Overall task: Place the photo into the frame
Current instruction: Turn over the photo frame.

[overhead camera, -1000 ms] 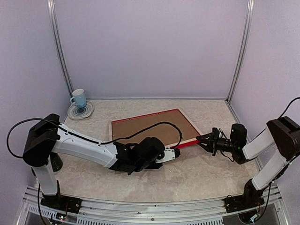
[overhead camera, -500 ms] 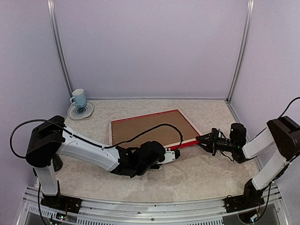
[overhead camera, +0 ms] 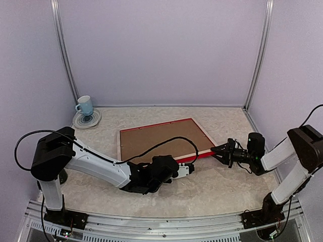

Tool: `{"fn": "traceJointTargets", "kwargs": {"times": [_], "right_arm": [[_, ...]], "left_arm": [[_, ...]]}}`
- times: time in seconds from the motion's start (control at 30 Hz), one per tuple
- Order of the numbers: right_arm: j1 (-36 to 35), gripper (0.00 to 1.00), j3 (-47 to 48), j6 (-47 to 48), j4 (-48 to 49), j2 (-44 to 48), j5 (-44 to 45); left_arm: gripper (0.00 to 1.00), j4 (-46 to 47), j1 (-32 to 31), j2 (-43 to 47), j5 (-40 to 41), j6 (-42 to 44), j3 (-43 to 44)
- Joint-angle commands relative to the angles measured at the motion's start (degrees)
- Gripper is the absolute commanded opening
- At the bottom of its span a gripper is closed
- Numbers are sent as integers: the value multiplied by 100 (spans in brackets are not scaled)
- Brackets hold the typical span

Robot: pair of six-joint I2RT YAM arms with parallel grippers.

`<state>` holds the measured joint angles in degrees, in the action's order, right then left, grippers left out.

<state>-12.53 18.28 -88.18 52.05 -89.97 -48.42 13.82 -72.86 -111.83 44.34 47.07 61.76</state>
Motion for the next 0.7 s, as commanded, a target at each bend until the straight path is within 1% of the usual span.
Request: {"fn": "traceJointTargets", "kwargs": {"times": [0.0, 0.07, 0.17, 0.27, 0.3, 0.37, 0.5, 0.67], "right_arm": [[-65, 24, 98, 21, 123, -3, -70], [-71, 25, 89, 12, 130, -16, -78], [-74, 26, 79, 12, 148, -25, -87], [-74, 30, 62, 16, 171, -40, -104], [-78, 32, 57, 24, 167, -40, -106], [-74, 41, 57, 65, 167, -25, -114], [-74, 62, 105, 342, -135, 121, -74], [-74, 73, 295, 1004, -1160, 612, 153]], "left_arm": [[31, 256, -61, -105, 176, 141, -63], [23, 297, -63, -117, 197, 153, -72], [16, 365, -70, -120, 226, 175, -76], [13, 429, -87, -103, 261, 204, -76], [12, 440, -88, -105, 268, 209, -68], [11, 473, -88, -87, 276, 202, -68], [9, 595, -64, 11, 260, 120, -48], [8, 674, 62, 154, 275, 0, 70]]}}
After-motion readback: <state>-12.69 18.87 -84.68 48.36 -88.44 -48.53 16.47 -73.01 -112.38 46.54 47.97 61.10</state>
